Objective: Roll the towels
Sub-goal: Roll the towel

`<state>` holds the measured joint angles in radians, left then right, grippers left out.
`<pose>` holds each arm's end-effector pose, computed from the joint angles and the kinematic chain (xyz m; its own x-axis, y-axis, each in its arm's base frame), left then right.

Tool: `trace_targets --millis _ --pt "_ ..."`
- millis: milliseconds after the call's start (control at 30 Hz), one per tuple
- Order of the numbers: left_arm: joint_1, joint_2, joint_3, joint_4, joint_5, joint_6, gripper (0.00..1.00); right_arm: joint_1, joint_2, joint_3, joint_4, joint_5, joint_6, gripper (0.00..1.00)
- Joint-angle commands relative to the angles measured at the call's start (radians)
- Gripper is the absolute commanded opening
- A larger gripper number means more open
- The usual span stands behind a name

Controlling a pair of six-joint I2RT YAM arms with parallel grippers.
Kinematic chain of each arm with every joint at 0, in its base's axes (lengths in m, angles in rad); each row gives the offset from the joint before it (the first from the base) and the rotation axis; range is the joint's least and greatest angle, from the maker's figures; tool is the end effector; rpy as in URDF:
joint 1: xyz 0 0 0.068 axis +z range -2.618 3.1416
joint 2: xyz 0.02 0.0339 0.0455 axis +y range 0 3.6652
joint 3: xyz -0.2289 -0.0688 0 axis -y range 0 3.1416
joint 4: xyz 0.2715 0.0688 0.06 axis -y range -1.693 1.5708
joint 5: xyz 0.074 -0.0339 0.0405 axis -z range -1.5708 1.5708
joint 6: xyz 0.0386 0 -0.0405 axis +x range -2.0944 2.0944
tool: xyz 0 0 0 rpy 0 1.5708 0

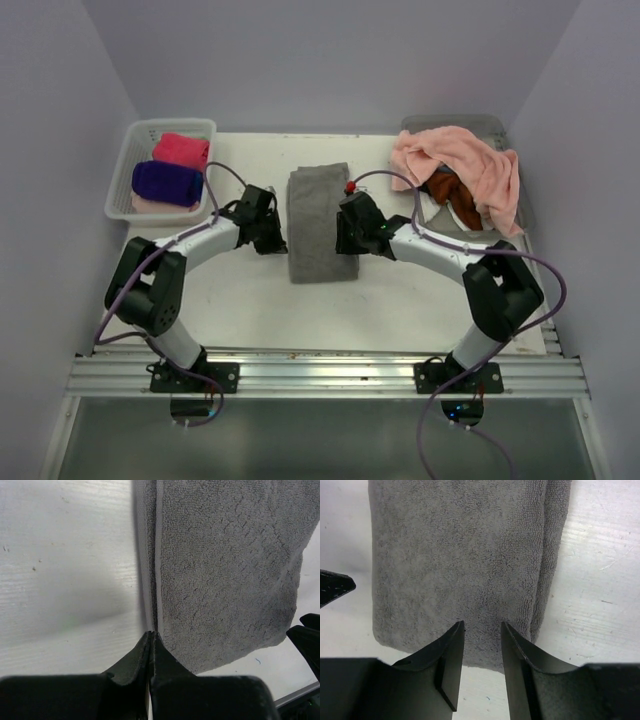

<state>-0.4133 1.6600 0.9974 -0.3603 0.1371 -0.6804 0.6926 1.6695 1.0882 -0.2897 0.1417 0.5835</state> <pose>0.3182 -0.1453 0.1260 -0.8990 -0.2862 -0.3315 -0.1319 0.8986 -0.4184 0.2918 0.2351 0.1565 -0.8010 0.0441 -0.5970 -0.1448 0.9534 0.2647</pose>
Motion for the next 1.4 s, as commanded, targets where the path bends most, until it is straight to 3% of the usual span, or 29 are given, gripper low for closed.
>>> trace_targets --millis 0,67,200,233,333,533,733,800,833,867,933,967,1133,1367 --pt "-0.002 -0.061 -0.011 0.047 0.045 -0.001 0.0 -0.002 -0.042 0.018 -0.029 0.033 0.004 0.4" --pt "-0.008 -0.089 -0.042 0.044 0.062 -0.002 0.04 -0.001 -0.08 -0.011 -0.038 0.029 0.009 0.41" --pt "-0.053 -0.118 -0.118 0.079 0.114 -0.028 0.47 -0.001 -0.134 -0.126 -0.051 -0.045 0.067 0.5" --pt "-0.077 -0.127 -0.158 0.093 0.13 -0.045 0.52 -0.001 -0.143 -0.143 -0.045 -0.065 0.081 0.53" --pt "-0.11 -0.128 -0.219 0.138 0.133 -0.076 0.57 -0.002 -0.165 -0.204 -0.002 -0.118 0.139 0.61" --pt "-0.11 -0.091 -0.263 0.198 0.107 -0.09 0.38 -0.001 -0.134 -0.235 0.037 -0.136 0.144 0.61" --pt "-0.11 -0.033 -0.256 0.228 0.101 -0.085 0.4 -0.001 -0.067 -0.215 0.08 -0.12 0.133 0.55" --pt "-0.111 -0.025 -0.252 0.23 0.101 -0.087 0.38 -0.002 -0.05 -0.202 0.073 -0.096 0.124 0.49" --pt "-0.11 -0.02 -0.252 0.228 0.099 -0.085 0.34 -0.002 -0.034 -0.197 0.07 -0.087 0.122 0.47" --pt "-0.11 -0.022 -0.253 0.224 0.099 -0.087 0.18 -0.004 -0.028 -0.197 0.076 -0.082 0.122 0.42" --pt "-0.111 -0.028 -0.246 0.207 0.085 -0.088 0.02 -0.007 -0.018 -0.194 0.072 -0.082 0.122 0.35" --pt "-0.11 -0.031 -0.24 0.193 0.078 -0.087 0.0 -0.005 -0.017 -0.192 0.07 -0.08 0.124 0.25" --pt "-0.11 -0.117 -0.203 0.104 0.042 -0.093 0.0 -0.005 -0.066 -0.197 0.034 -0.048 0.113 0.01" --pt "-0.107 -0.144 -0.089 -0.043 0.022 -0.099 0.0 -0.005 -0.171 -0.177 -0.035 -0.002 0.102 0.0"
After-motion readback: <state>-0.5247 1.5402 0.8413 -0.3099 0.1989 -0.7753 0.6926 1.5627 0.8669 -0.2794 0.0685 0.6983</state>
